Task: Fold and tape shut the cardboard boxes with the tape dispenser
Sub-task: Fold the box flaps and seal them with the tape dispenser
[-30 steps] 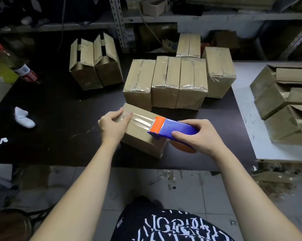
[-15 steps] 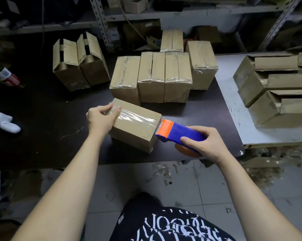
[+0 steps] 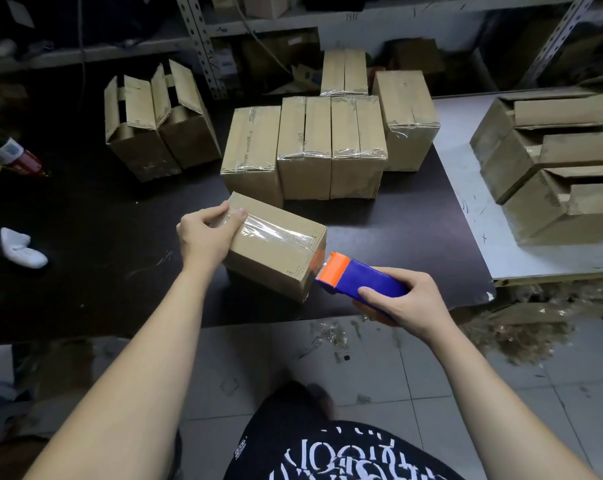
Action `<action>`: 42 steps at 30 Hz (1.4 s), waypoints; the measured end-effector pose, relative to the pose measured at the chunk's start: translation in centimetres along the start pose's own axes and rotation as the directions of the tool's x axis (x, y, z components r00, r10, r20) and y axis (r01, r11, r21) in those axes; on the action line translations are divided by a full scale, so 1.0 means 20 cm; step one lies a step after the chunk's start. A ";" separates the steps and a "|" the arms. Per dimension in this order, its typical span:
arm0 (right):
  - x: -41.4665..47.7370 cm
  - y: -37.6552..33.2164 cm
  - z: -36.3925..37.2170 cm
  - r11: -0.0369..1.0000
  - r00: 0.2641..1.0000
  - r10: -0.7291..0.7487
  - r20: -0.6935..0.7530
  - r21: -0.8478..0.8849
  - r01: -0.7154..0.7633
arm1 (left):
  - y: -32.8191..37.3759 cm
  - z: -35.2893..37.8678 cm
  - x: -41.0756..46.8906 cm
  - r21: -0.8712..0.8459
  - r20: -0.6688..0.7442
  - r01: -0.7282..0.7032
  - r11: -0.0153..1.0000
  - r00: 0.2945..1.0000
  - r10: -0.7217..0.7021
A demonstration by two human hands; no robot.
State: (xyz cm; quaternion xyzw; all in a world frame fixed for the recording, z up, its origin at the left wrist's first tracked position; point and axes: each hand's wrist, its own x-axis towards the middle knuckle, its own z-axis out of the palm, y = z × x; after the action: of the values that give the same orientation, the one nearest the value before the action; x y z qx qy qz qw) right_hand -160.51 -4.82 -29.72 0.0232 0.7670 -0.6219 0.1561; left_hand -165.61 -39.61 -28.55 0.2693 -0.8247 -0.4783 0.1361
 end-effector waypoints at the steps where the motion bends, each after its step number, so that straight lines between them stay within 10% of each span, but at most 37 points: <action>1: 0.02 -0.02 0.02 1.000 1.000 0.004 0.007 -0.006 -0.004 | 0.00 0.00 0.00 -0.008 -0.002 0.000 1.000 1.000 0.000; 14: 0.17 0.12 0.06 0.967 0.962 0.122 -0.245 -0.190 -0.171 | 0.00 0.01 -0.07 -0.057 -0.254 0.077 0.995 0.963 -0.089; 23: 0.11 -0.02 0.08 0.948 0.941 -0.280 -0.188 -0.207 0.240 | 0.07 0.04 -0.18 0.105 -0.272 0.187 0.977 0.950 -0.153; 27: 0.14 -0.13 0.15 0.785 0.821 -0.547 -0.163 -0.439 0.436 | 0.13 -0.05 -0.22 0.176 -0.242 0.013 0.984 0.970 0.030; 33: 0.15 -0.30 0.22 0.507 0.567 -0.816 -0.111 -0.608 0.611 | 0.33 -0.22 -0.30 -0.124 0.179 -0.300 0.946 0.931 0.318; 42: 0.15 -0.40 0.39 0.448 0.576 -0.815 0.063 -0.563 0.695 | 0.29 -0.43 -0.27 -0.282 0.291 -0.492 0.824 0.774 0.562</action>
State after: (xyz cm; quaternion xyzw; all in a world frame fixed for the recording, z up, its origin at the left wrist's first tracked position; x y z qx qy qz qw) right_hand -163.57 -14.58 -24.27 -0.2989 0.8462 -0.3805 -0.2233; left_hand -158.88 -40.34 -19.07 -0.0807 -0.8279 -0.5382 0.1361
